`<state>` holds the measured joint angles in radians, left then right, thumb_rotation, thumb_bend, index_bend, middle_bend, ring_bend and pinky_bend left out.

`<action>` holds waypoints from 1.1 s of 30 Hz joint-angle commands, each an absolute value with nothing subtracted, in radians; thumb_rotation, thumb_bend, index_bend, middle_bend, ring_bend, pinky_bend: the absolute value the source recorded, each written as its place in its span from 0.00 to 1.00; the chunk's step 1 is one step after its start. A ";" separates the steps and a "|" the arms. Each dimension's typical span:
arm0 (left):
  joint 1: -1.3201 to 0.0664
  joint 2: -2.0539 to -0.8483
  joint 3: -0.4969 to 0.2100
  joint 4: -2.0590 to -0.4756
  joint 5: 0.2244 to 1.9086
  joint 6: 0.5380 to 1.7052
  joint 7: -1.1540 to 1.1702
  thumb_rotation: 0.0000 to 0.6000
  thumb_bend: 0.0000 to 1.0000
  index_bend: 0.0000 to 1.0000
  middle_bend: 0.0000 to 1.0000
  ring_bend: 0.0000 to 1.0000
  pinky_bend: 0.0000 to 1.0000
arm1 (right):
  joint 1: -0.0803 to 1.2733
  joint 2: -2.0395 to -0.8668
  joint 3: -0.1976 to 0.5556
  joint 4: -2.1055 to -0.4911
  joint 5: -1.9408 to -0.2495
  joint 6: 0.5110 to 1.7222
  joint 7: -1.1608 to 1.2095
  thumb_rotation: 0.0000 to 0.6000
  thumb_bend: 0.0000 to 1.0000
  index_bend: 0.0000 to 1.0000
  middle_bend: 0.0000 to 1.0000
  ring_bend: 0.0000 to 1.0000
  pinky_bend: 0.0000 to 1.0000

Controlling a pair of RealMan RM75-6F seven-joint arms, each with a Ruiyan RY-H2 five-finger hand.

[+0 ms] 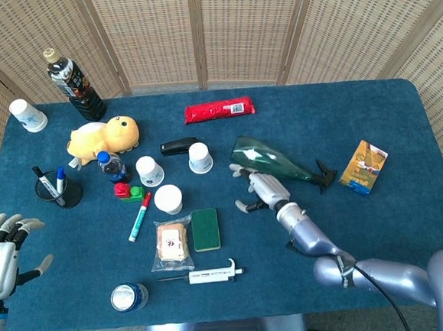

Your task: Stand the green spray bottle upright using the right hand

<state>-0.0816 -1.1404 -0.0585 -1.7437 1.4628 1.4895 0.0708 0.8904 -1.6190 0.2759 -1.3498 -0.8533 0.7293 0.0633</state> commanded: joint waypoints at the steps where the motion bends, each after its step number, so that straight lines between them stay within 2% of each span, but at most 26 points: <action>1: -0.082 -1.139 -0.059 -1.747 1.462 1.490 0.075 1.00 0.28 0.31 0.31 0.18 0.05 | 0.931 -1.664 0.325 -1.223 -0.765 0.715 0.041 1.00 0.43 0.00 0.18 0.09 0.33; 12: -0.083 -1.139 -0.058 -1.764 1.457 1.489 0.096 1.00 0.28 0.31 0.31 0.18 0.05 | 1.008 -1.731 0.364 -0.926 -0.559 0.695 -0.116 1.00 0.42 0.00 0.17 0.08 0.32; 16: -0.080 -1.137 -0.058 -1.767 1.456 1.494 0.097 1.00 0.28 0.31 0.31 0.18 0.05 | 1.004 -1.731 0.381 -0.894 -0.513 0.692 -0.138 1.00 0.43 0.00 0.17 0.07 0.31; 19: -0.080 -1.136 -0.056 -1.766 1.457 1.492 0.094 1.00 0.28 0.31 0.31 0.18 0.05 | 0.966 -1.669 0.396 -1.012 -0.550 0.712 -0.106 1.00 0.44 0.00 0.17 0.07 0.31; 26: -0.087 -1.145 -0.052 -1.768 1.476 1.487 0.091 1.00 0.28 0.31 0.31 0.18 0.05 | 0.829 -1.413 0.395 -1.486 -0.701 0.798 -0.055 1.00 0.43 0.00 0.17 0.07 0.31; 29: -0.087 -1.148 -0.048 -1.769 1.488 1.492 0.089 1.00 0.28 0.31 0.31 0.18 0.05 | 0.795 -1.334 0.382 -1.589 -0.739 0.825 -0.065 1.00 0.43 0.00 0.18 0.08 0.31; 33: -0.081 -1.147 -0.043 -1.770 1.500 1.503 0.084 1.00 0.28 0.31 0.31 0.18 0.05 | 0.761 -1.266 0.356 -1.623 -0.787 0.854 -0.080 1.00 0.43 0.00 0.18 0.08 0.31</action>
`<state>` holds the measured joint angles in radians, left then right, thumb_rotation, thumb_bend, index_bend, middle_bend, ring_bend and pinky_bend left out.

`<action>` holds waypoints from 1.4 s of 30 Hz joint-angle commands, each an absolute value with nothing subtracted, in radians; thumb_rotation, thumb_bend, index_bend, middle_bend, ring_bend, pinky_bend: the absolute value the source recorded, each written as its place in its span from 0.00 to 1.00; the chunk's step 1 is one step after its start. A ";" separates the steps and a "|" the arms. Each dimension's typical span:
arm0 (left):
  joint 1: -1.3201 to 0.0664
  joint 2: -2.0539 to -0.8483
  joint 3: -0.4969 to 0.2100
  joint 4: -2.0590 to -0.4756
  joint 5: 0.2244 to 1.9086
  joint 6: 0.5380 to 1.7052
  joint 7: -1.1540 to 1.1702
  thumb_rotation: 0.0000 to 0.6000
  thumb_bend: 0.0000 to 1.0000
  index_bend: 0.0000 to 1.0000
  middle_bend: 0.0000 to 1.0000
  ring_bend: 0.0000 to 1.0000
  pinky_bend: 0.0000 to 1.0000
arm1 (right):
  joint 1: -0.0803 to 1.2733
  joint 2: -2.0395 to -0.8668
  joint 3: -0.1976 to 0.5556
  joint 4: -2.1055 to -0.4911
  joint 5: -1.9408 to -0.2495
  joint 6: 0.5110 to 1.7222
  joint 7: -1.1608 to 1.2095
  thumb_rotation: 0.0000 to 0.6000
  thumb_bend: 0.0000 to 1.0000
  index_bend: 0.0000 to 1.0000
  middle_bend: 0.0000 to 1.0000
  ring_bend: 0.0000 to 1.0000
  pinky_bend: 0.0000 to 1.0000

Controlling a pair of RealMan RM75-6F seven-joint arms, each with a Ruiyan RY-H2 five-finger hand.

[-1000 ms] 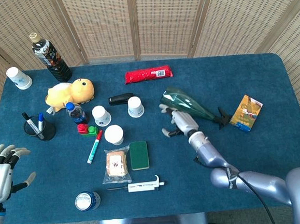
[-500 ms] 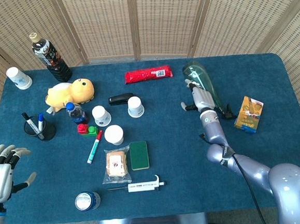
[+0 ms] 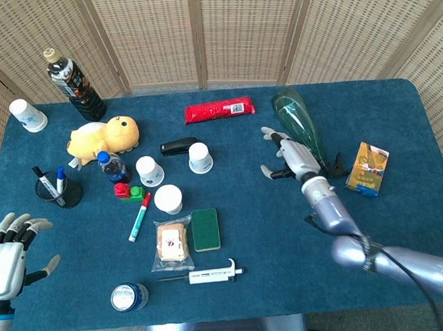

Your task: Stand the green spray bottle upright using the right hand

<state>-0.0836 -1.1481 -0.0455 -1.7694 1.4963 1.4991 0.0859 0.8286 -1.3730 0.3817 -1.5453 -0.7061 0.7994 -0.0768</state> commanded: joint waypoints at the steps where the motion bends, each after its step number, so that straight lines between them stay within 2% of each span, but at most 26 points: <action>1: -0.079 -1.147 -0.042 -1.770 1.502 1.506 0.082 1.00 0.28 0.31 0.31 0.18 0.05 | 0.755 -1.256 0.348 -1.619 -0.800 0.860 -0.083 1.00 0.43 0.00 0.18 0.08 0.31; 10: -0.073 -1.145 -0.032 -1.781 1.524 1.517 0.088 1.00 0.28 0.31 0.31 0.18 0.05 | 0.713 -1.240 0.281 -1.457 -0.869 0.849 -0.070 1.00 0.43 0.00 0.18 0.08 0.31; 20: -0.071 -1.133 -0.029 -1.810 1.548 1.531 0.115 1.00 0.28 0.31 0.31 0.18 0.05 | 0.761 -1.341 0.248 -1.206 -0.858 0.721 -0.063 1.00 0.43 0.00 0.18 0.08 0.30; 32: -0.057 -1.121 -0.024 -1.822 1.553 1.548 0.123 1.00 0.28 0.31 0.31 0.18 0.05 | 0.830 -1.466 0.230 -0.977 -0.847 0.611 -0.102 1.00 0.43 0.00 0.18 0.08 0.29; 38: -0.049 -1.119 -0.021 -1.819 1.549 1.553 0.119 1.00 0.28 0.31 0.31 0.18 0.05 | 0.844 -1.504 0.210 -0.915 -0.849 0.545 -0.108 1.00 0.42 0.00 0.18 0.08 0.29; 42: -0.046 -1.119 -0.019 -1.816 1.549 1.554 0.116 1.00 0.28 0.31 0.31 0.18 0.05 | 0.839 -1.503 0.199 -0.954 -0.882 0.532 -0.094 1.00 0.42 0.00 0.18 0.08 0.29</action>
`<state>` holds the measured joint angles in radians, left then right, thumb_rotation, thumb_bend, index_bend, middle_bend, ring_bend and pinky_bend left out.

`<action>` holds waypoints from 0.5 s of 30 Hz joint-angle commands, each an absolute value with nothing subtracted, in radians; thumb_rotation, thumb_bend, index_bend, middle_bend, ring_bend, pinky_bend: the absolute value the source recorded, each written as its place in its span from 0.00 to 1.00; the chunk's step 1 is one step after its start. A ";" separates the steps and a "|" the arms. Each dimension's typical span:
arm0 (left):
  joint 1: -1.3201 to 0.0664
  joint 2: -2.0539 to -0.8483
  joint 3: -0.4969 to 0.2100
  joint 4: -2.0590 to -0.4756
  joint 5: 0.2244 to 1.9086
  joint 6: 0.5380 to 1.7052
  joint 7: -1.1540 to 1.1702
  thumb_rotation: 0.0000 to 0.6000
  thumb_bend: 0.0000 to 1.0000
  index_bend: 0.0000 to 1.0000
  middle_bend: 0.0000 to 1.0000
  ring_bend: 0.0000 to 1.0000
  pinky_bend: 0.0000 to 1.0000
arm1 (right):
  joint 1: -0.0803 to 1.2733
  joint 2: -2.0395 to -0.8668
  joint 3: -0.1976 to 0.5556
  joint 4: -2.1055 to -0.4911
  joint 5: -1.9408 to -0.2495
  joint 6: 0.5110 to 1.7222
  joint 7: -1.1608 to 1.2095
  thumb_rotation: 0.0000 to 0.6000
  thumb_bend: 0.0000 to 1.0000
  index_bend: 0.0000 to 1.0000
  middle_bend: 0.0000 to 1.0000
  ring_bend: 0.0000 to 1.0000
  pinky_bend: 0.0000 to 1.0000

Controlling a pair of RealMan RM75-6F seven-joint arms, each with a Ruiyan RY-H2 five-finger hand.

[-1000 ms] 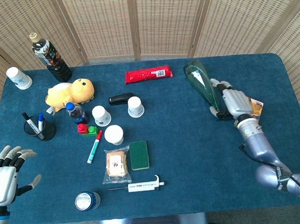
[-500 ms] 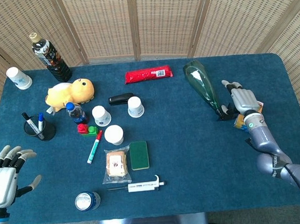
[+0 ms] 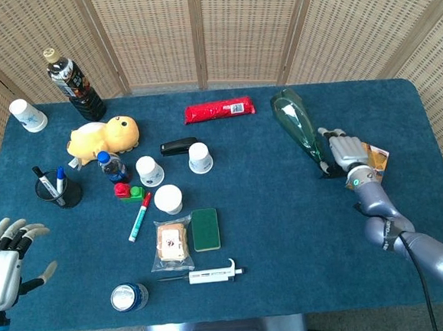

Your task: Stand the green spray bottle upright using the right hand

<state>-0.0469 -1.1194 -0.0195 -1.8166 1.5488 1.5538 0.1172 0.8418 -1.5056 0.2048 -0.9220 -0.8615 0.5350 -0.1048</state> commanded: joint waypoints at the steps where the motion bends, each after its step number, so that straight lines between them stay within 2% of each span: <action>1: -0.046 -1.118 -0.019 -1.816 1.548 1.554 0.114 1.00 0.28 0.31 0.31 0.18 0.05 | 0.835 -1.495 0.199 -0.977 -0.892 0.534 -0.089 1.00 0.42 0.00 0.18 0.08 0.29; 10: -0.049 -1.125 -0.021 -1.805 1.561 1.553 0.096 1.00 0.28 0.31 0.31 0.18 0.05 | 0.801 -1.361 0.196 -1.322 -0.938 0.592 -0.077 1.00 0.41 0.00 0.18 0.08 0.29; 15: -0.050 -1.130 -0.018 -1.794 1.569 1.553 0.082 1.00 0.28 0.30 0.31 0.18 0.05 | 0.812 -1.311 0.191 -1.477 -0.884 0.635 -0.129 1.00 0.40 0.00 0.18 0.08 0.29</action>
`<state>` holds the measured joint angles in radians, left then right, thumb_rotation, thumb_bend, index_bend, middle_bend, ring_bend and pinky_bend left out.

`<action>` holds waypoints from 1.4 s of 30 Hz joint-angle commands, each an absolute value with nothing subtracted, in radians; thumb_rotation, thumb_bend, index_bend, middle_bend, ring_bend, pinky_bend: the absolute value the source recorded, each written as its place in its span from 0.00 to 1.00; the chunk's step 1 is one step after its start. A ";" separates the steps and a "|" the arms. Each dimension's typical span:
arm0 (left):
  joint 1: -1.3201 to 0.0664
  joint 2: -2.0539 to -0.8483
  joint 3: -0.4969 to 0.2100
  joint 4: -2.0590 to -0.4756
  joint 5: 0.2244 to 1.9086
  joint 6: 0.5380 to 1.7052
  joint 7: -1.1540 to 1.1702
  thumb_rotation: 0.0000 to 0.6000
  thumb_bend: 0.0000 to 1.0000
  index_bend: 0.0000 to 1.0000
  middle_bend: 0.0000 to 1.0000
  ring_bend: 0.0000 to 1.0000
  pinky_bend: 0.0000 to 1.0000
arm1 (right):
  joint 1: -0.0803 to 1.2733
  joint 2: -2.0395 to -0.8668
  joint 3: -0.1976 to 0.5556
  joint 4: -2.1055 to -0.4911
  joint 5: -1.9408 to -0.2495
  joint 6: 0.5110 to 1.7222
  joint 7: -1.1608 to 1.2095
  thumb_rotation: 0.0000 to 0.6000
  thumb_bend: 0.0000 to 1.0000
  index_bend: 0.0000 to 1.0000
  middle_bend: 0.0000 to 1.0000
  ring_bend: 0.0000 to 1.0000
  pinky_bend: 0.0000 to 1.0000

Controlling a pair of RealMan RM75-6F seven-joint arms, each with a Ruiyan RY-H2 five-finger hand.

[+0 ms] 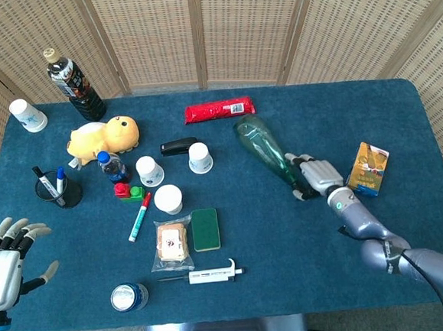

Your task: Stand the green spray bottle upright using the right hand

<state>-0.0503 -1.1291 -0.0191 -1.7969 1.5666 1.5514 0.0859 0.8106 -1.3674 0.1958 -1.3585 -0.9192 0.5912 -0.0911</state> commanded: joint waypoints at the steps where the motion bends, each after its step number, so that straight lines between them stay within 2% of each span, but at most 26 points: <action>1: -0.049 -1.130 -0.019 -1.791 1.568 1.555 0.079 1.00 0.28 0.30 0.31 0.18 0.05 | 0.815 -1.302 0.190 -1.506 -0.869 0.648 -0.141 1.00 0.40 0.00 0.18 0.08 0.29; 6: -0.048 -1.132 -0.020 -1.775 1.566 1.554 0.061 1.00 0.28 0.30 0.31 0.18 0.05 | 0.827 -1.267 0.178 -1.612 -0.793 0.726 -0.212 1.00 0.40 0.00 0.18 0.08 0.29; 11: -0.052 -1.138 -0.019 -1.767 1.569 1.548 0.051 1.00 0.28 0.30 0.31 0.18 0.05 | 0.834 -1.253 0.191 -1.638 -0.763 0.766 -0.218 1.00 0.40 0.00 0.18 0.08 0.29; 27: -0.059 -1.154 -0.018 -1.763 1.572 1.534 0.045 1.00 0.28 0.30 0.31 0.19 0.05 | 0.804 -1.209 0.211 -1.653 -0.892 0.769 -0.106 1.00 0.41 0.00 0.18 0.07 0.28; 42: -0.062 -1.160 -0.018 -1.757 1.557 1.522 0.045 1.00 0.28 0.30 0.31 0.19 0.05 | 0.725 -1.187 0.254 -1.716 -0.985 0.884 0.029 1.00 0.41 0.00 0.18 0.07 0.27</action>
<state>-0.0615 -1.1588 -0.0179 -1.7572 1.5576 1.5229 0.0459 0.7352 -1.1929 0.2441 -1.7010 -0.9698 0.8721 0.0121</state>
